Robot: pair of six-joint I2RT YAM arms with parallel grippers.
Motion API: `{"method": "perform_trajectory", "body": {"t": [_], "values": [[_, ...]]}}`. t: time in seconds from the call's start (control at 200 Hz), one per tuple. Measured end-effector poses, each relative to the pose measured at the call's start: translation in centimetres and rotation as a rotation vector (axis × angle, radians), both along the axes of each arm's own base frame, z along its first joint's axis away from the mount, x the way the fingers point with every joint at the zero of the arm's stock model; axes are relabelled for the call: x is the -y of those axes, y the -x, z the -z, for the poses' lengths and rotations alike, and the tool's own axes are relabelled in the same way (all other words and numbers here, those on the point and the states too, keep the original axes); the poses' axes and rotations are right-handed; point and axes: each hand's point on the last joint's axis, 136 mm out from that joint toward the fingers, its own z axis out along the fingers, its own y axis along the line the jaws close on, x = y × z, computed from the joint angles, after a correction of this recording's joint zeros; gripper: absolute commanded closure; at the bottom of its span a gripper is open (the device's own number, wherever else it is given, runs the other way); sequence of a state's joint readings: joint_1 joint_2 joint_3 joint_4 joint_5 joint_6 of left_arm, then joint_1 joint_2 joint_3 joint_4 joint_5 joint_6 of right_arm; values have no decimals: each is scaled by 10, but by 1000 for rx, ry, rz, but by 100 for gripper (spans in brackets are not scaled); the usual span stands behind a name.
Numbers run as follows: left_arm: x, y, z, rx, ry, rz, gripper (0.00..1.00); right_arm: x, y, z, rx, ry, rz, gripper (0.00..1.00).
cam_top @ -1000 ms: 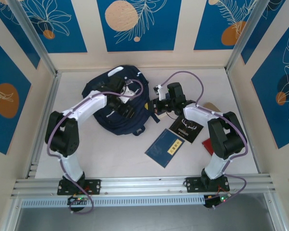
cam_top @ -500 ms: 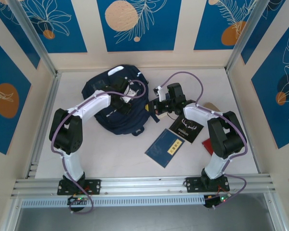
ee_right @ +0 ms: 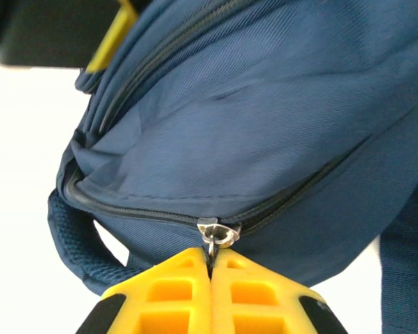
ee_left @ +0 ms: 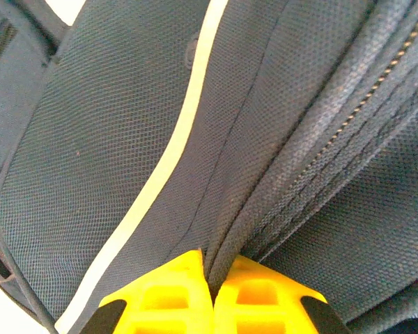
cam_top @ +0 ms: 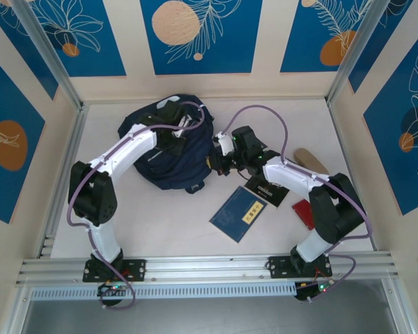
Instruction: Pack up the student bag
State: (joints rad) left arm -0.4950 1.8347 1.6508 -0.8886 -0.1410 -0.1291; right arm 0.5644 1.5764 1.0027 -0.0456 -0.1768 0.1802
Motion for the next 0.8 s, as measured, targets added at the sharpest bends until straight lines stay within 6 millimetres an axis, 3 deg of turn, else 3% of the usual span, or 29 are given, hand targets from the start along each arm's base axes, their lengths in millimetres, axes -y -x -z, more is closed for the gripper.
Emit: {"method": "perform_trajectory", "body": {"t": [0.15,0.415,0.62,0.74,0.8], "values": [[-3,0,-10,-14,23,-71,100,-10,12,-2,25,-4,-22,100],[-4,5,-8,-58,67,-132,100,-50,47,-4,-9,-80,-50,100],[-5,7,-5,-78,104,-143,100,-70,56,-4,-64,-126,9,100],[-6,10,-2,-77,132,-136,100,-70,57,2,-124,-134,76,83],[-6,10,-4,-63,146,-119,100,-66,56,3,-156,-135,121,66]]}}
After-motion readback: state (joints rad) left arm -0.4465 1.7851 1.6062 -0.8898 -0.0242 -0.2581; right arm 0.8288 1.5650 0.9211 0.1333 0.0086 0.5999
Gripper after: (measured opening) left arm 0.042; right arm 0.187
